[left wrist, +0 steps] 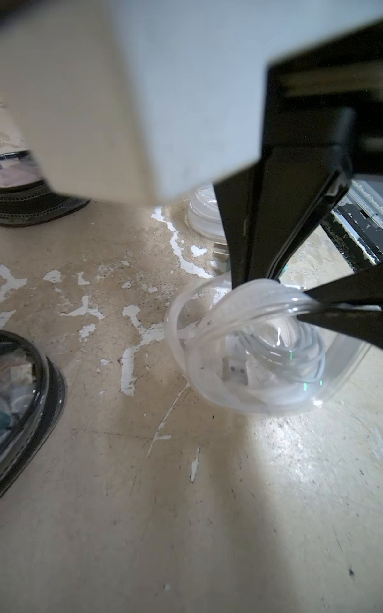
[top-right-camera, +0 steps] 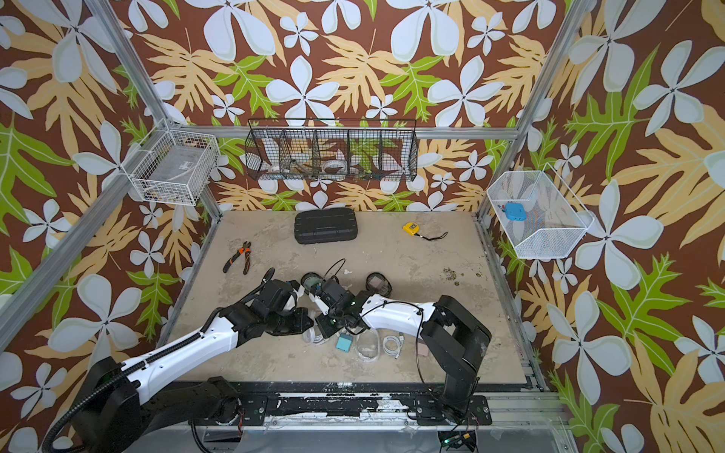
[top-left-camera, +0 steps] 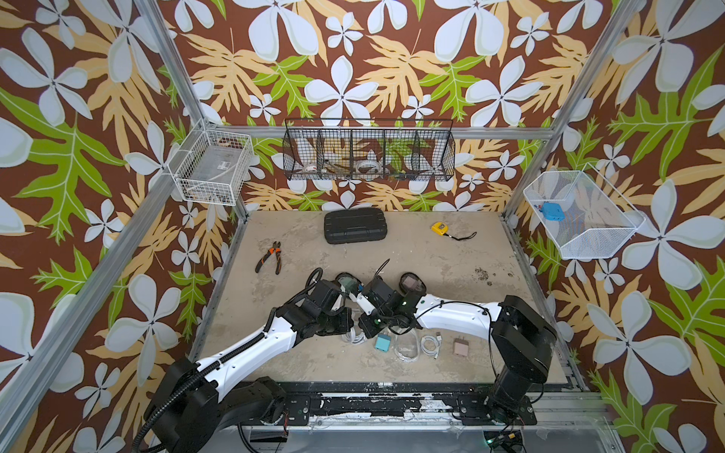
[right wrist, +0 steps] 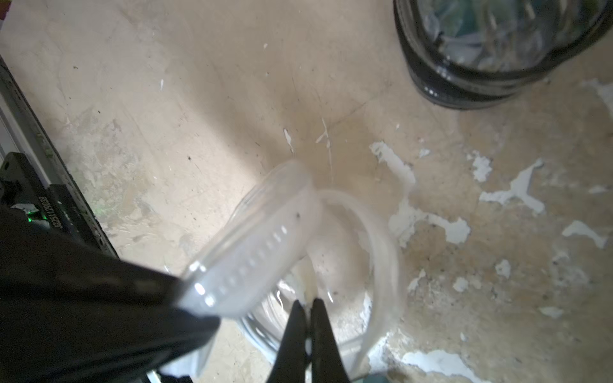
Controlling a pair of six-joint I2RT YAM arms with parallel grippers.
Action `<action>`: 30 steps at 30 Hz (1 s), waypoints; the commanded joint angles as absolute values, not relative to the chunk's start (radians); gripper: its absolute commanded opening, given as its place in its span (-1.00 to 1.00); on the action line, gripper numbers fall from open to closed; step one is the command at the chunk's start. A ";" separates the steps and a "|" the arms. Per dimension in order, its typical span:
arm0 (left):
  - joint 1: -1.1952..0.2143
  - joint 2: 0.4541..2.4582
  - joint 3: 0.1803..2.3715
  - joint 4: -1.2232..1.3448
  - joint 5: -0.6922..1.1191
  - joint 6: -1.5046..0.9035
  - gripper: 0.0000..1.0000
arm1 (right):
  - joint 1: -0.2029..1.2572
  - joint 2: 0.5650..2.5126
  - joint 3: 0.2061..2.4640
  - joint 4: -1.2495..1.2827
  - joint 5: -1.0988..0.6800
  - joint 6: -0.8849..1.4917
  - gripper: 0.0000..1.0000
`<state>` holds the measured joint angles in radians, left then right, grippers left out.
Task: Pack away charging kits
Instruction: Place the charging cable in the storage bag.
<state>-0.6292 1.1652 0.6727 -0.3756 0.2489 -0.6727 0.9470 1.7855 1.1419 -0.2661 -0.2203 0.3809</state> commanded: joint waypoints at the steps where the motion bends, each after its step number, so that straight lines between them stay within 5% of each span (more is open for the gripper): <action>1: -0.626 1.158 0.670 -0.329 0.264 -0.690 -1.00 | 0.943 1.824 1.183 -0.291 -0.220 0.374 -1.00; 30: -0.626 1.212 0.754 -0.398 0.159 -0.645 -1.00 | 0.905 1.862 1.149 -0.287 -0.199 0.377 -1.00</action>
<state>-0.6266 1.2015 0.7387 -0.3878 0.1535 -0.6743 0.9043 1.8412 1.1393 -0.2771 -0.1768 0.3878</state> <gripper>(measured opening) 0.063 0.049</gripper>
